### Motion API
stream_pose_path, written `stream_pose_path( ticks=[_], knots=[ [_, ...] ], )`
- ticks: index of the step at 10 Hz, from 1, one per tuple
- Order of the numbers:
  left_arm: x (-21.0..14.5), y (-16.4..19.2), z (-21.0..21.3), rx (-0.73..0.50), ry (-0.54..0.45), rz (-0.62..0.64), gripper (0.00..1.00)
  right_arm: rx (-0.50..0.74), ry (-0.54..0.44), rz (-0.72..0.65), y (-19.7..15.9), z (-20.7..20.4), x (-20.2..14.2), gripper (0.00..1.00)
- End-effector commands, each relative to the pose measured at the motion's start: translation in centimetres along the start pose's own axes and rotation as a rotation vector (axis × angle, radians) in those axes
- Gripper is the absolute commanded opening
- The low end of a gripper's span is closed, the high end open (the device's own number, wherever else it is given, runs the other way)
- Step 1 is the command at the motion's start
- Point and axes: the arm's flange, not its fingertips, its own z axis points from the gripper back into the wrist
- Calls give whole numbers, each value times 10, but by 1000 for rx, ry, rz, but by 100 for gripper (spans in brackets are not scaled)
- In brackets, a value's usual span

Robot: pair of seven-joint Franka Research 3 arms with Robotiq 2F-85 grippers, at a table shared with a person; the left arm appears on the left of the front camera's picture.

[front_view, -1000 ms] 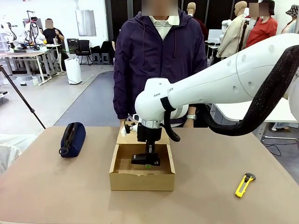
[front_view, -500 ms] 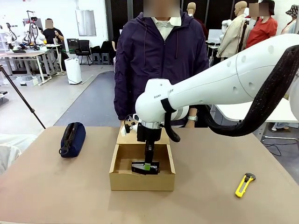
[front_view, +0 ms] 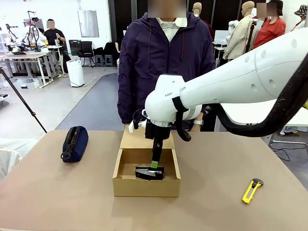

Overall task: Pack the items into the box.
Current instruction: Pick up the item specified by the human and place it in the Mailer Box.

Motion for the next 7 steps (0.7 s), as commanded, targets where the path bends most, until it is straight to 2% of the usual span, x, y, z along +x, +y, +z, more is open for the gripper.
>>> stream_pose_path(
  ticks=[1, 3, 4, 6, 7],
  knots=[
    [1, -1, 0, -19, -7, -13, 100, -19, -86, -122, 24, 57, -46, 100],
    [1, -1, 0, -19, -7, -13, 100, 79, -185, -252, 52, 125, -121, 100],
    [1, -1, 0, -19, -7, -13, 100, 139, -298, -377, 64, 152, -181, 100],
    [1, -1, 0, -19, -7, -13, 100, 154, -566, -609, 99, 180, -288, 100],
    [1, -1, 0, -19, -7, -13, 100, 247, -727, -748, 118, 182, -337, 100]
  ],
)
